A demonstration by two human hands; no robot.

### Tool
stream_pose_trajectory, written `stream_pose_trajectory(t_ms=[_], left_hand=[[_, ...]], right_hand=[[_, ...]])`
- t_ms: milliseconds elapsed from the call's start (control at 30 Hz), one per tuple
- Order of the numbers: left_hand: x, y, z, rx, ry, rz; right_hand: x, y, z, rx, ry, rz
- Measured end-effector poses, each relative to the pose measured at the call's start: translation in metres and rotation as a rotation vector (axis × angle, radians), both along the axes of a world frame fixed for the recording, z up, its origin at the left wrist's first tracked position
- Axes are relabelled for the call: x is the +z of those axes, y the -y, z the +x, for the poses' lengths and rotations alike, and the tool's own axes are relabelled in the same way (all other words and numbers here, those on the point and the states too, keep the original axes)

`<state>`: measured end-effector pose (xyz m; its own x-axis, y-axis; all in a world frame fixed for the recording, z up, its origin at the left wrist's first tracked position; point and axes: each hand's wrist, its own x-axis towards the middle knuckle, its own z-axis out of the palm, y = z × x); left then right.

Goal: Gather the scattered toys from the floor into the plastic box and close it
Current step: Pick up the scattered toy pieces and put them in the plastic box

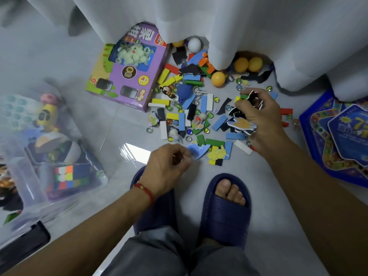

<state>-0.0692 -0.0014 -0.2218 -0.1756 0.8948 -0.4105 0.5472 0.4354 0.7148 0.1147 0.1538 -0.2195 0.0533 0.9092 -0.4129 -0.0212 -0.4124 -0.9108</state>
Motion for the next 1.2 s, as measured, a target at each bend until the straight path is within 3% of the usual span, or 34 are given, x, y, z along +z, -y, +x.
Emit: stream_pose_trajectory(t_ms=[67, 167, 300, 467, 600, 767, 867, 967, 1100, 1200], left_hand=[[0.027, -0.011, 0.007, 0.338, 0.476, -0.104], [0.061, -0.025, 0.012, 0.671, 0.991, -0.264], [0.122, -0.018, 0.012, 0.712, 1.285, -0.345], [0.192, 0.038, -0.022, 0.694, 1.474, -0.189], [0.229, 0.101, -0.070, 0.756, 1.380, 0.032], [0.256, 0.174, -0.141, 0.796, 1.203, 0.243], [0.261, 0.201, -0.176, 0.854, 1.122, 0.223], [0.254, 0.213, -0.199, 0.920, 0.954, 0.130], [0.239, 0.216, -0.217, 1.018, 0.461, 0.097], [0.241, 0.206, -0.222, 1.055, 0.336, 0.070]], right_hand=[[0.011, 0.007, -0.001, 0.025, -0.029, 0.032], [0.044, 0.024, -0.008, 0.137, 0.024, 0.153], [0.102, 0.058, -0.035, 0.394, 0.181, 0.343], [0.180, 0.103, -0.095, 0.787, 0.354, 0.668], [0.235, 0.139, -0.160, 1.057, 0.315, 0.586], [0.261, 0.189, -0.244, 1.072, 0.100, 0.414], [0.260, 0.217, -0.276, 1.130, 0.114, 0.488], [0.254, 0.229, -0.298, 1.053, 0.103, 0.445], [0.244, 0.218, -0.314, 1.040, 0.093, 0.070], [0.258, 0.203, -0.301, 1.081, -0.111, -0.258]])
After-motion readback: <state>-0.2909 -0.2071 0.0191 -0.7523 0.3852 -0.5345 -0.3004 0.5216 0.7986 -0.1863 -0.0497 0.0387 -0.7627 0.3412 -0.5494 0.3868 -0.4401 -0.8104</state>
